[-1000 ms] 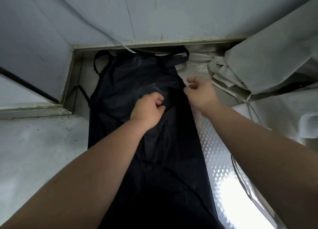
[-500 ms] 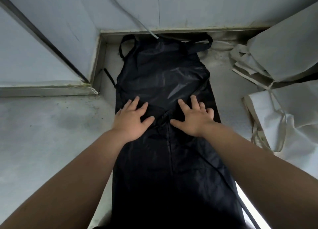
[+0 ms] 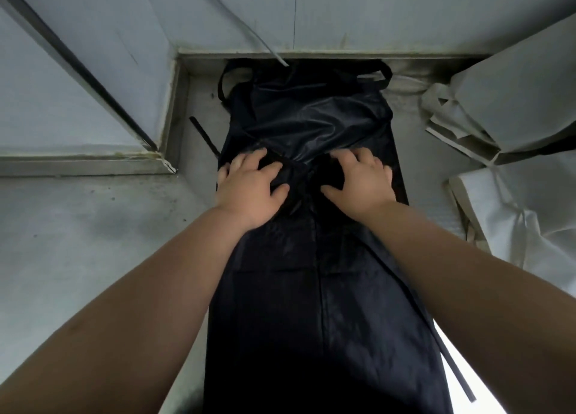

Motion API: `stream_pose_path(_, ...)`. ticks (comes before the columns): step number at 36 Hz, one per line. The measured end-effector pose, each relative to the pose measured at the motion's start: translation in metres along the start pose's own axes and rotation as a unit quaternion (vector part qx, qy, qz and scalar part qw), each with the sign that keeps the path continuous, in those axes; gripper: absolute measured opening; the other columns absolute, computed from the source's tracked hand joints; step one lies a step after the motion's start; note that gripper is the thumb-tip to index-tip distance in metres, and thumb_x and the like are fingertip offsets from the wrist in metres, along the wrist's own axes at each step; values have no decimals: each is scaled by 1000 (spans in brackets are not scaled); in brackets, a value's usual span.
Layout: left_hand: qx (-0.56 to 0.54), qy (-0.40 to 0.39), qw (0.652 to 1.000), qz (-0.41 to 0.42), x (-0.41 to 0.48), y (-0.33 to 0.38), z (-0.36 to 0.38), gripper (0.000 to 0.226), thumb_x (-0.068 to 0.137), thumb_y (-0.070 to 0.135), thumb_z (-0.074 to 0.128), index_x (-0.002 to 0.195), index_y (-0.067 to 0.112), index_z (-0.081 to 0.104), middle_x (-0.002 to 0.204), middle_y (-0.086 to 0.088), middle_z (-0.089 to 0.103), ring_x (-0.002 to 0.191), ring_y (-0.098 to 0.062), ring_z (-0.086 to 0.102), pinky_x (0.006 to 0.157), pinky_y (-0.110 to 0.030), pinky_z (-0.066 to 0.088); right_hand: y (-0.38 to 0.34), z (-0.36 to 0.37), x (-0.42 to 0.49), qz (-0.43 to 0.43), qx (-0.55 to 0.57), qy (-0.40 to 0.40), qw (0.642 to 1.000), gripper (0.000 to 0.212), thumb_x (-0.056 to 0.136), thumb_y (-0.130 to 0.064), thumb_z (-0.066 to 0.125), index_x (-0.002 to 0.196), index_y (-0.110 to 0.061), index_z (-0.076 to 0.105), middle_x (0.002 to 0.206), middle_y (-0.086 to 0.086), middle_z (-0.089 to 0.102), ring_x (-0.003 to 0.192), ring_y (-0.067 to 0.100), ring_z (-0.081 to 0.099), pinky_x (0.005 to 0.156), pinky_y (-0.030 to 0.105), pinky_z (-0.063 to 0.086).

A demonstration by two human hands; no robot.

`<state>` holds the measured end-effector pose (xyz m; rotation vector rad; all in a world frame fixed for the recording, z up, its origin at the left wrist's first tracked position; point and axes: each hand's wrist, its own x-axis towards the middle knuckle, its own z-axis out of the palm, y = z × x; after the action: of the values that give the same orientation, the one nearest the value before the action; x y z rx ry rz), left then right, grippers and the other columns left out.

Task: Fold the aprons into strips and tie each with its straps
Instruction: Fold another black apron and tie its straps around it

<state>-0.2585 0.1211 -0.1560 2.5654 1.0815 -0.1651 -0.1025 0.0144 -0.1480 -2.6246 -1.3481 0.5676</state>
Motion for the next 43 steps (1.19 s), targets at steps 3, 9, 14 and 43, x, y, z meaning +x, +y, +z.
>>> stream_pose_path(3,19,34,998,39,-20,2,2,57,81,70,44,126,37,54,137,11,40,130,-16,26,105,-34,13,-1,5,-12,1,99,-50,994,39,91,-25,60,128,-16,53,125,11,54,114,25,51,93,25,37)
stream_pose_path(9,5,6,998,67,-34,-2,10,19,91,45,51,97,29,57,117,9,49,112,-15,42,96,-33,27,-5,9,-23,27,178,-83,980,36,93,-30,56,126,-15,59,126,6,58,115,18,53,87,15,34)
stream_pose_path(14,-220,59,973,-40,-31,-2,-1,17,97,31,47,92,16,52,83,-1,62,79,-20,60,73,-34,48,-11,14,-28,22,157,-118,980,43,93,-49,47,127,-27,58,132,6,49,122,24,46,107,33,36)
stream_pose_path(43,-163,-42,974,-150,0,44,2,52,85,35,65,125,10,43,118,-9,50,97,-21,50,75,-29,42,18,-31,-14,293,738,59,605,22,98,-34,48,88,-16,57,64,1,50,54,14,46,50,23,42)
